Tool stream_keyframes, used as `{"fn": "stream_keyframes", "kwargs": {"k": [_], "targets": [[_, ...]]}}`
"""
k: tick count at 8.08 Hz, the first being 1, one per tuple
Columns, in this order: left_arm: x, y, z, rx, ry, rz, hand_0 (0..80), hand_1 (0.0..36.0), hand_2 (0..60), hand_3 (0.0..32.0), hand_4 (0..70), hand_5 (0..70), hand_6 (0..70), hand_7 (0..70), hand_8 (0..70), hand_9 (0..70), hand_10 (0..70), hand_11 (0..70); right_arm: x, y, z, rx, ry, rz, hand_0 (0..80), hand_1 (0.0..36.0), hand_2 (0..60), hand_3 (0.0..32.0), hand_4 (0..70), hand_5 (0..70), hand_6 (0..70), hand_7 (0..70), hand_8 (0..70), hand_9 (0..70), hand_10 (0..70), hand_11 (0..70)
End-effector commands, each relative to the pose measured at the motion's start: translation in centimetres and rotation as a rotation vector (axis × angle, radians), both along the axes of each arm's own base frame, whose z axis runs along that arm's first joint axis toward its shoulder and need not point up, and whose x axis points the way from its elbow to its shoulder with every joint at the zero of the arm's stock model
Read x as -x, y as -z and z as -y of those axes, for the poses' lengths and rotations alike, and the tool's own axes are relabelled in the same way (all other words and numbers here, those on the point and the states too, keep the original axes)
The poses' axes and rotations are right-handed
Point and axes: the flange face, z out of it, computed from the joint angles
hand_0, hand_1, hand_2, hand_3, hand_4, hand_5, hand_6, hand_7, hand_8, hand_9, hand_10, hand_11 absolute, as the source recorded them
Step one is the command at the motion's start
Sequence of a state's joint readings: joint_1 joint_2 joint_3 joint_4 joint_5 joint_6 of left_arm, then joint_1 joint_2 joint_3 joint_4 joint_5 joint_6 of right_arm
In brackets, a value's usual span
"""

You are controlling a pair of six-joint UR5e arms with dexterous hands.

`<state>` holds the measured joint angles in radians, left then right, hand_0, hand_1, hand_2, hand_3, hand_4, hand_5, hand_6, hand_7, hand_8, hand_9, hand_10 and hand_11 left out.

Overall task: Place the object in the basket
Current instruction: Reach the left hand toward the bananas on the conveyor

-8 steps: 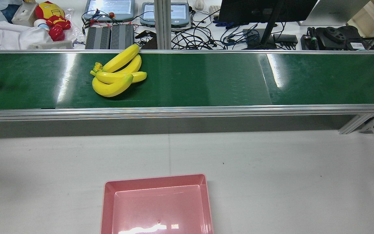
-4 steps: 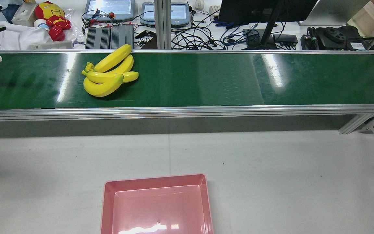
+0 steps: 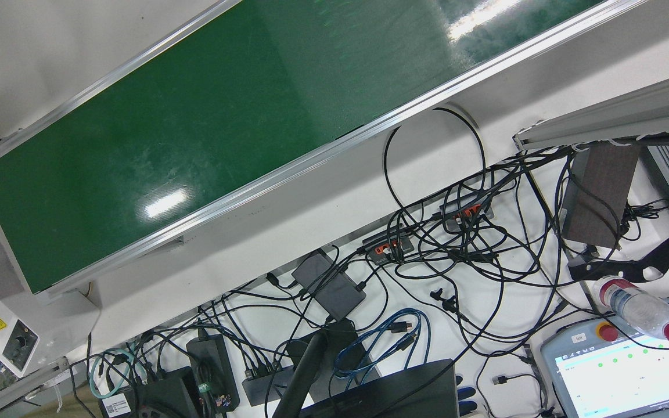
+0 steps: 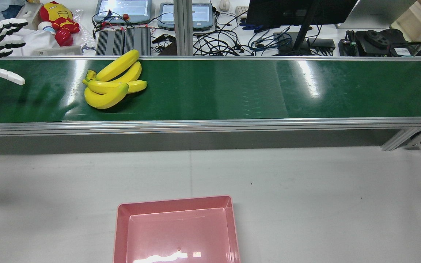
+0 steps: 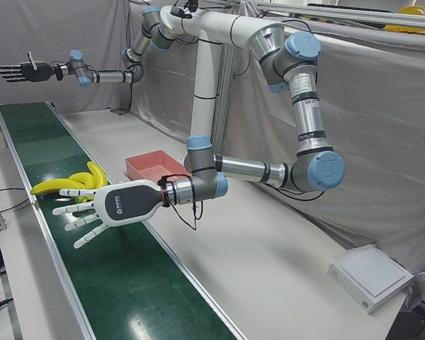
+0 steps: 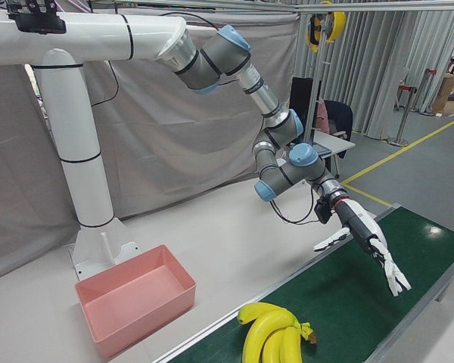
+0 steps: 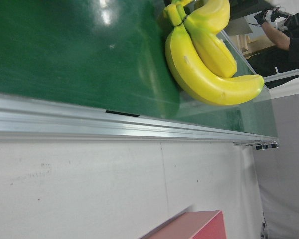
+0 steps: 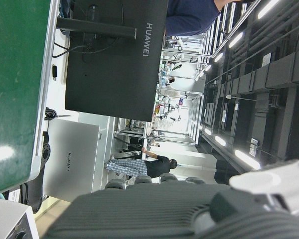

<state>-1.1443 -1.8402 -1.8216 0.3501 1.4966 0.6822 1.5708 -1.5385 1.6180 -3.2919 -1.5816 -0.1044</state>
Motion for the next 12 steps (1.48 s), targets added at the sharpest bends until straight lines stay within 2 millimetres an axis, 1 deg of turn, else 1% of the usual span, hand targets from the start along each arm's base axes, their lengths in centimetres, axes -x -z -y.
{"fn": "stream_keyframes", "kwargs": {"k": [1, 2, 3, 4, 5, 6, 7, 8, 9, 10, 11, 12], "targets": [[-2.2, 2.7, -1.3, -0.012, -0.027, 0.086, 59.6, 19.0, 0.0, 24.4, 0.0, 22.6, 0.3, 6.8, 11.6, 10.6, 2.6, 6.3, 0.0, 0.0, 0.0, 0.0, 0.0, 0.0, 0.0, 0.0, 0.0, 0.0, 0.0, 0.0, 0.0, 0.0, 0.0, 0.0, 0.0, 0.0], [-3.5, 3.7, -1.4, -0.02, -0.043, 0.111, 59.3, 18.8, 0.0, 24.8, 0.0, 22.3, 0.2, 6.9, 11.7, 10.6, 2.6, 6.3, 0.0, -0.1, 0.0, 0.003, 0.0, 0.0, 0.0, 0.0, 0.0, 0.0, 0.0, 0.0, 0.0, 0.0, 0.0, 0.0, 0.0, 0.0], [-3.4, 4.0, -1.4, -0.011, -0.023, 0.13, 59.6, 19.5, 0.0, 24.0, 0.0, 23.4, 0.4, 6.9, 11.7, 10.5, 2.4, 6.0, 0.0, -0.1, 0.0, 0.003, 0.0, 0.0, 0.0, 0.0, 0.0, 0.0, 0.0, 0.0, 0.0, 0.0, 0.0, 0.0, 0.0, 0.0], [-3.3, 4.5, -1.2, -0.003, -0.013, 0.145, 59.1, 19.1, 0.0, 24.6, 0.0, 22.6, 0.4, 6.8, 11.9, 10.5, 2.0, 5.4, 0.0, -0.1, 0.0, 0.003, 0.0, 0.0, 0.0, 0.0, 0.0, 0.0, 0.0, 0.0, 0.0, 0.0, 0.0, 0.0, 0.0, 0.0], [-3.6, 6.3, -0.7, -0.021, -0.006, 0.191, 58.9, 19.1, 0.0, 24.0, 0.0, 22.9, 0.6, 7.0, 12.1, 10.9, 2.1, 5.5, 0.0, -0.1, 0.0, 0.003, 0.0, 0.0, 0.0, 0.0, 0.0, 0.0, 0.0, 0.0, 0.0, 0.0, 0.0, 0.0, 0.0, 0.0], [-3.8, 7.6, -0.3, -0.042, 0.004, 0.241, 58.4, 19.4, 0.7, 22.6, 0.0, 22.9, 0.8, 7.0, 11.8, 10.9, 2.1, 5.6, 0.0, 0.0, 0.0, 0.0, 0.0, 0.0, 0.0, 0.0, 0.0, 0.0, 0.0, 0.0, 0.0, 0.0, 0.0, 0.0, 0.0, 0.0], [-3.8, 7.6, -0.3, -0.043, 0.016, 0.256, 58.0, 19.5, 2.0, 21.8, 0.0, 23.9, 1.0, 7.0, 11.5, 10.7, 2.1, 5.5, 0.0, 0.0, 0.0, 0.0, 0.0, 0.0, 0.0, 0.0, 0.0, 0.0, 0.0, 0.0, 0.0, 0.0, 0.0, 0.0, 0.0, 0.0], [-5.5, 7.5, -0.7, -0.035, 0.002, 0.261, 57.5, 19.0, 1.8, 21.4, 0.0, 23.6, 1.1, 7.1, 11.8, 10.9, 2.1, 5.4, 0.0, 0.0, 0.0, 0.0, 0.0, 0.0, 0.0, 0.0, 0.0, 0.0, 0.0, 0.0, 0.0, 0.0, 0.0, 0.0, 0.0, 0.0], [-5.8, 7.6, -0.7, -0.041, 0.005, 0.273, 57.5, 18.9, 1.0, 21.4, 0.0, 23.5, 1.3, 7.1, 12.0, 11.0, 2.0, 5.3, 0.0, -0.1, 0.0, 0.003, 0.0, 0.0, 0.0, 0.0, 0.0, 0.0, 0.0, 0.0, 0.0, 0.0, 0.0, 0.0, 0.0, 0.0], [-5.9, 7.8, -0.7, -0.051, 0.013, 0.294, 57.6, 19.4, 2.6, 20.4, 0.0, 23.9, 1.5, 7.1, 12.0, 11.0, 1.8, 5.0, 0.0, 0.0, 0.1, 0.0, 0.0, 0.0, 0.0, 0.0, 0.0, 0.0, 0.0, 0.0, 0.0, 0.0, 0.0, 0.0, 0.0, 0.0], [-7.6, 7.9, -1.2, -0.051, -0.012, 0.3, 57.7, 19.4, 2.3, 19.8, 0.0, 23.4, 1.5, 7.1, 12.0, 10.8, 1.7, 4.9, 0.0, -0.1, 0.0, 0.003, 0.0, 0.0, 0.0, 0.0, 0.0, 0.0, 0.0, 0.0, 0.0, 0.0, 0.0, 0.0, 0.0, 0.0], [-7.9, 7.8, -1.3, -0.053, -0.013, 0.308, 58.4, 18.2, 0.0, 20.0, 0.0, 22.3, 1.6, 7.1, 11.8, 10.9, 1.9, 5.1, 0.0, -0.1, 0.0, 0.001, 0.0, 0.0, 0.0, 0.0, 0.0, 0.0, 0.0, 0.0, 0.0, 0.0, 0.0, 0.0, 0.0, 0.0]]}}
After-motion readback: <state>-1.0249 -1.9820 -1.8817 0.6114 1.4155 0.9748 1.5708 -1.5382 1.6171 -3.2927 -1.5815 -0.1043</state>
